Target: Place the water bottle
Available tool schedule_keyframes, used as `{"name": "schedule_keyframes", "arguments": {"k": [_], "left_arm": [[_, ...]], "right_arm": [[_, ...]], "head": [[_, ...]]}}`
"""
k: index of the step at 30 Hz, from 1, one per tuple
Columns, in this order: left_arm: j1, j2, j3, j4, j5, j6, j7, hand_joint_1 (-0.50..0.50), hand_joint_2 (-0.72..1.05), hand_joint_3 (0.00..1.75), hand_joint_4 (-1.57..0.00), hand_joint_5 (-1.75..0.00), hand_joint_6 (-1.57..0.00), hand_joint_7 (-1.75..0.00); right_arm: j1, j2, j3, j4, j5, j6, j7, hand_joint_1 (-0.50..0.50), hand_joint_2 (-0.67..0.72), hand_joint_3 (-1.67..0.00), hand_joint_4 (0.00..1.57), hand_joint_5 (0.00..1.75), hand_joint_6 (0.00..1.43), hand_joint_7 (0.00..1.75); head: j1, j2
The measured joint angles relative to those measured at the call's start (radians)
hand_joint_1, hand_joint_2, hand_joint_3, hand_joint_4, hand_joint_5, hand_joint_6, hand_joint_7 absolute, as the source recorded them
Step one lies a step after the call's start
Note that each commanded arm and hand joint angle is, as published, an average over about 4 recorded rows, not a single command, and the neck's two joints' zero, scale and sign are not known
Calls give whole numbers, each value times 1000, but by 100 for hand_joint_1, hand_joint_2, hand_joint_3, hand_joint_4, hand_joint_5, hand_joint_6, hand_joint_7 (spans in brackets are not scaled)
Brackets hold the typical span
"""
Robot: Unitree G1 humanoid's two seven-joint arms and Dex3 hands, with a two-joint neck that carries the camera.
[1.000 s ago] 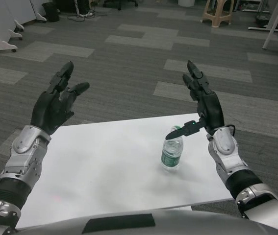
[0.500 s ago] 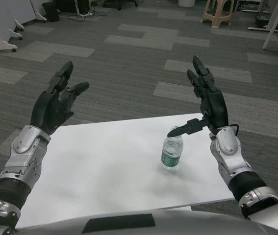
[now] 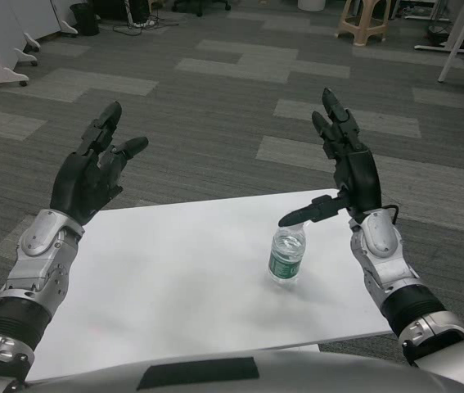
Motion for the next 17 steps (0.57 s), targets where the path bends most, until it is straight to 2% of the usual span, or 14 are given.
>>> {"name": "schedule_keyframes", "arguments": {"k": [17], "left_arm": [[4, 0, 0, 0, 0, 0, 0, -48, 105, 52, 0, -82, 0, 0]], "right_arm": [[0, -9, 12, -11, 5, 0, -8, -46, 9, 0, 0, 10, 0, 0]], "head": [[1, 2]]}}
